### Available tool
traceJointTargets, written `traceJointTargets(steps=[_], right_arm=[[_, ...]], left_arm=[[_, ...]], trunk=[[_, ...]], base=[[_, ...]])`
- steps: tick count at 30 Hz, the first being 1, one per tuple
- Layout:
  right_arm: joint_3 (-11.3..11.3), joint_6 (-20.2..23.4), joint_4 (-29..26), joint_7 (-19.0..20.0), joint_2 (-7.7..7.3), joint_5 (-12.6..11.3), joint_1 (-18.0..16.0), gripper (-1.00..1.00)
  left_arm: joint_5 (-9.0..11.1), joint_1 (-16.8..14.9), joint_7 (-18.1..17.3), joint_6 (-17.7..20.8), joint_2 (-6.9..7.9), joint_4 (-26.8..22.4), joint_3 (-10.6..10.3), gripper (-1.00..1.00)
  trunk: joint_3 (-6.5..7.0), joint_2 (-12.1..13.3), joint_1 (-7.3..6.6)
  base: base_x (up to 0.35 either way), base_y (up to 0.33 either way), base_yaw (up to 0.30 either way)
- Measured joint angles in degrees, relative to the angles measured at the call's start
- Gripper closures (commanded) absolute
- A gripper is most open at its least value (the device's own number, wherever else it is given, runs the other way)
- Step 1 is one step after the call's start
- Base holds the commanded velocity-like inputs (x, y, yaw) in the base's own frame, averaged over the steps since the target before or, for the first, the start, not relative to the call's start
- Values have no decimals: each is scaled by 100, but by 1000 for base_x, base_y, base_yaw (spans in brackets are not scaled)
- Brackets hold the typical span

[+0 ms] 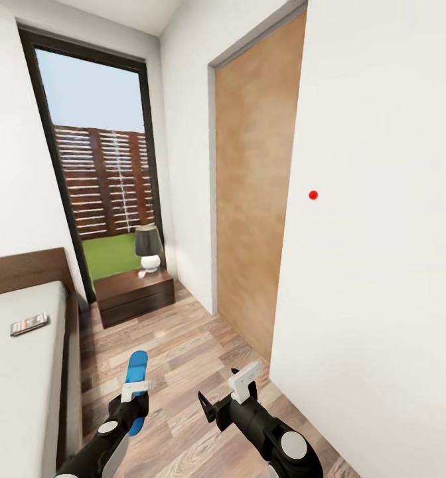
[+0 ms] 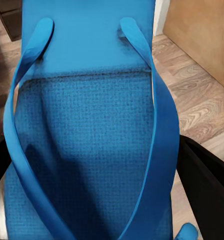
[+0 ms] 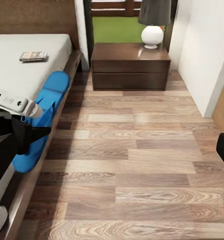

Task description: In the bedroom, move the book from the bed onto either nightstand, and place the two sandals side by side next to the bed.

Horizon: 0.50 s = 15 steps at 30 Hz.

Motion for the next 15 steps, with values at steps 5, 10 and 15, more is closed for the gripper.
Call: traceJointTargets(steps=[5, 10, 15], right_arm=[[0, 0, 1, 0, 0, 0, 0, -100], [1, 0, 1, 0, 0, 0, -1, -100], [1, -1, 2, 0, 0, 0, -1, -100]], left_arm=[[0, 0, 1, 0, 0, 0, 0, 100], [0, 1, 2, 1, 1, -2, 2, 100], [7, 1, 2, 1, 0, -1, 7, 100]], trunk=[[13, 0, 0], [17, 0, 0], [18, 1, 0]], base=[[46, 44, -165], [31, 28, -59], [9, 49, -18]])
